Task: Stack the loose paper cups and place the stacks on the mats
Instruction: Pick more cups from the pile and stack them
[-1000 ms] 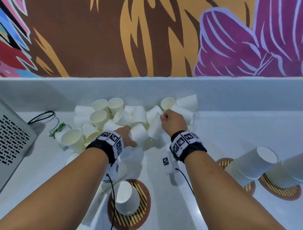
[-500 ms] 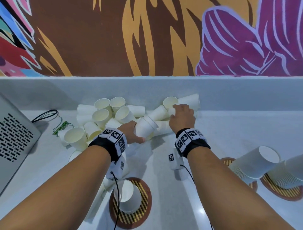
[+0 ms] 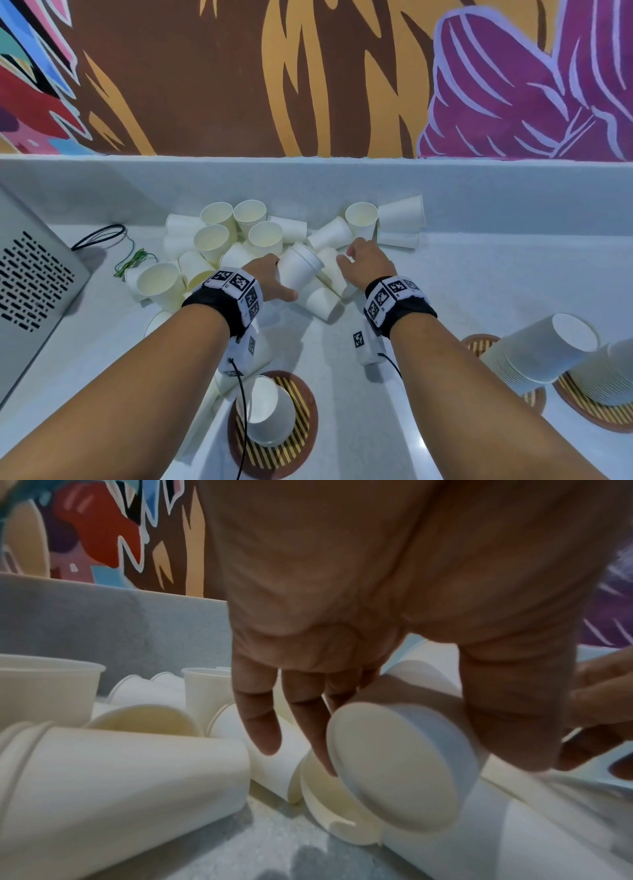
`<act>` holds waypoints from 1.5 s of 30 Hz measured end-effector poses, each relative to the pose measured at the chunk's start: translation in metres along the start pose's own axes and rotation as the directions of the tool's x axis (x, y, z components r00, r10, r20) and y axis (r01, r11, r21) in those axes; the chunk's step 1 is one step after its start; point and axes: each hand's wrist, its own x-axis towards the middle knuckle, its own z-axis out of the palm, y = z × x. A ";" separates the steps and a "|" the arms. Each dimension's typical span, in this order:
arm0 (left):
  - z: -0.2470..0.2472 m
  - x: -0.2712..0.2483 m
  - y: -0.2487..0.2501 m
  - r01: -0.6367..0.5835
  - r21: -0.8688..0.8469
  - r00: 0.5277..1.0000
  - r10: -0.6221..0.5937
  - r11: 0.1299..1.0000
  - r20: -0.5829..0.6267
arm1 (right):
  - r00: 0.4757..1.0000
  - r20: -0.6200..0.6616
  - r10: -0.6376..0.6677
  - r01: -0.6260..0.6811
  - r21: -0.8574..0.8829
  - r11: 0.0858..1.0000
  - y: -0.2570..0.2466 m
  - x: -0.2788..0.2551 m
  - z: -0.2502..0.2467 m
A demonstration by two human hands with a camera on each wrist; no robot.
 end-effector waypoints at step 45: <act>0.000 -0.007 -0.002 0.054 0.013 0.994 -0.052 0.998 -0.093 | 0.926 -0.242 0.291 -0.269 0.122 0.955 0.010 -0.015 -0.004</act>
